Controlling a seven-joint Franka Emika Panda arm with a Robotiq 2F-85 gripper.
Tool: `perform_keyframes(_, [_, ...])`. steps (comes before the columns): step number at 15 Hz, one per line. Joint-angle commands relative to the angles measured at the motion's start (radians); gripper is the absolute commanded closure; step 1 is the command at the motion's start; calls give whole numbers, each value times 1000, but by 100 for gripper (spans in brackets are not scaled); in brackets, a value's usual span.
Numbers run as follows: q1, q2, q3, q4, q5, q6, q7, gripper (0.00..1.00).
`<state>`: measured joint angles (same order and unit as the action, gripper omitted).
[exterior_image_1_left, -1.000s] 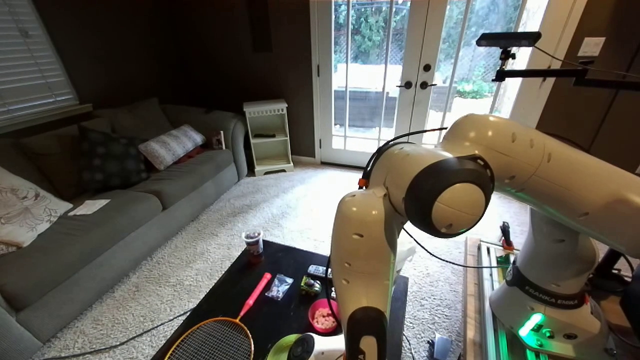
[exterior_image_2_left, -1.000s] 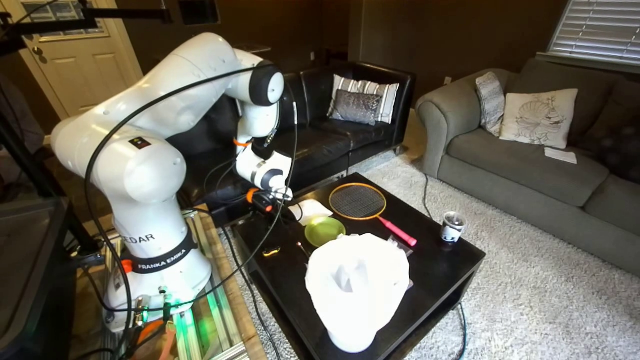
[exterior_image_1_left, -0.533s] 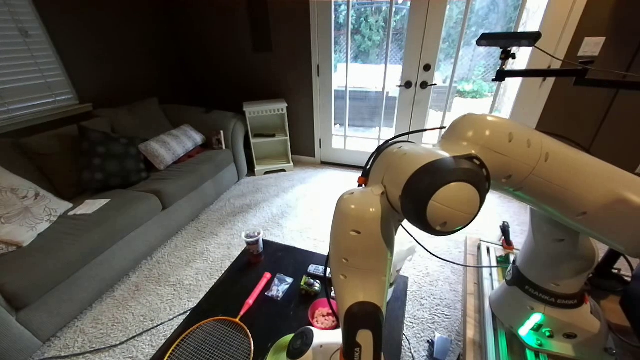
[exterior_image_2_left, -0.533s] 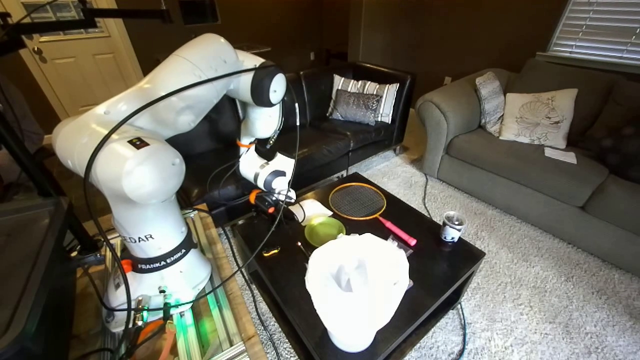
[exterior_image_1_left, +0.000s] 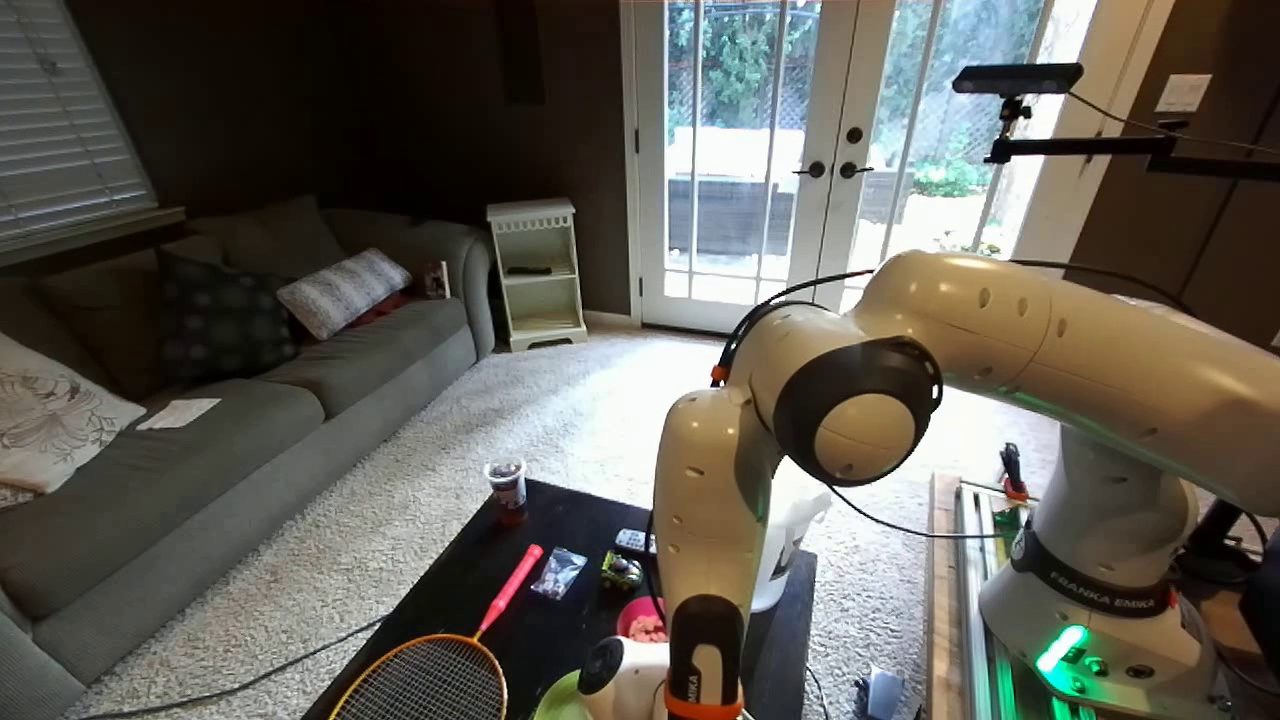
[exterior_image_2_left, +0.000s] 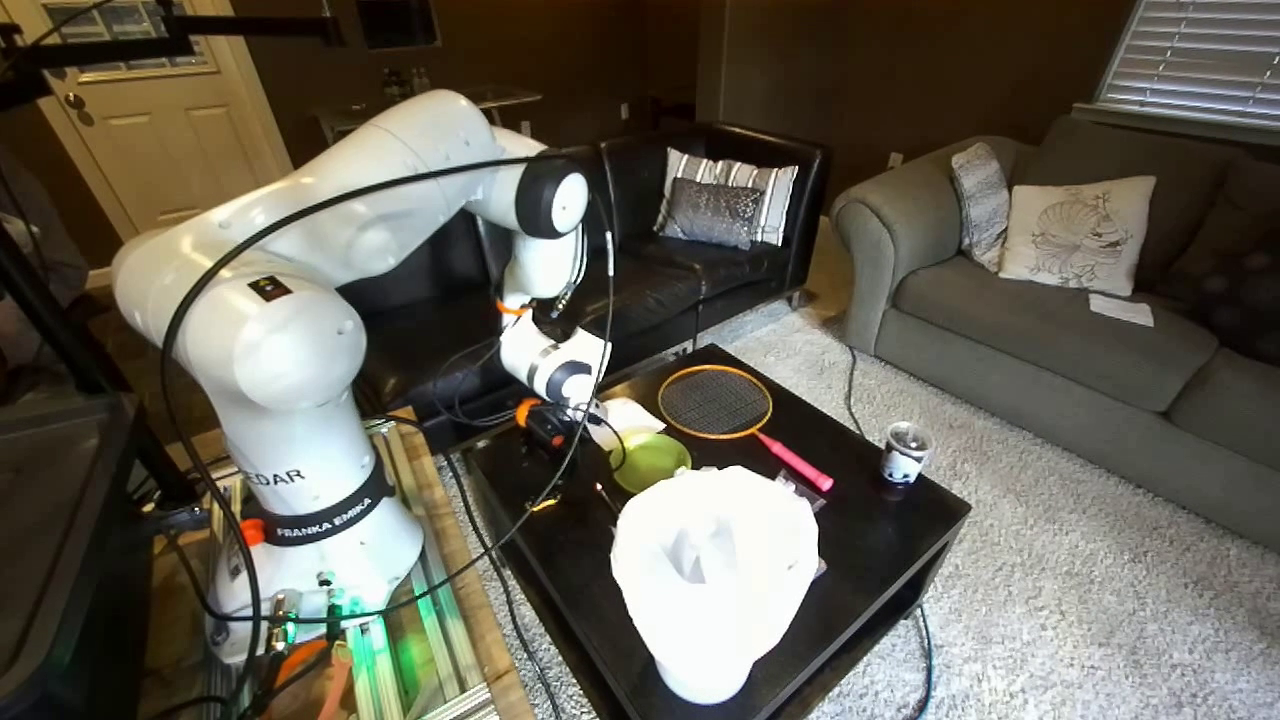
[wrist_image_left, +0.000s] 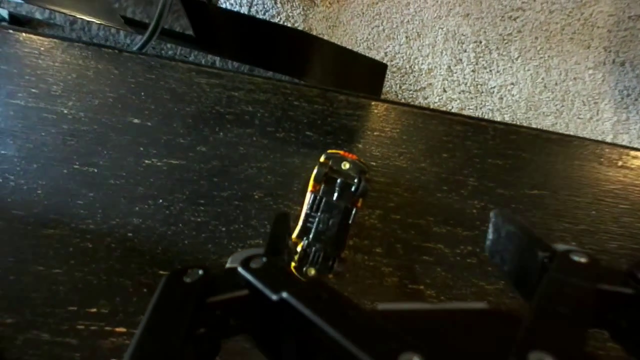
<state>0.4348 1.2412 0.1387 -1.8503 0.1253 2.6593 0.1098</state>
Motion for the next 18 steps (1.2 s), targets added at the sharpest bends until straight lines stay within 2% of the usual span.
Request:
perform_keyframes(1, [-12,63,4,86,-27,-42,39,0])
perform_keyframes(6, [-6,109,-2,143,-28,-55,55,0])
perform_keyframes(11, [31,125,-41,164,-39,-45,102,0])
perform_keyframes(18, [36,137,-54,177,-45,-53,126,0])
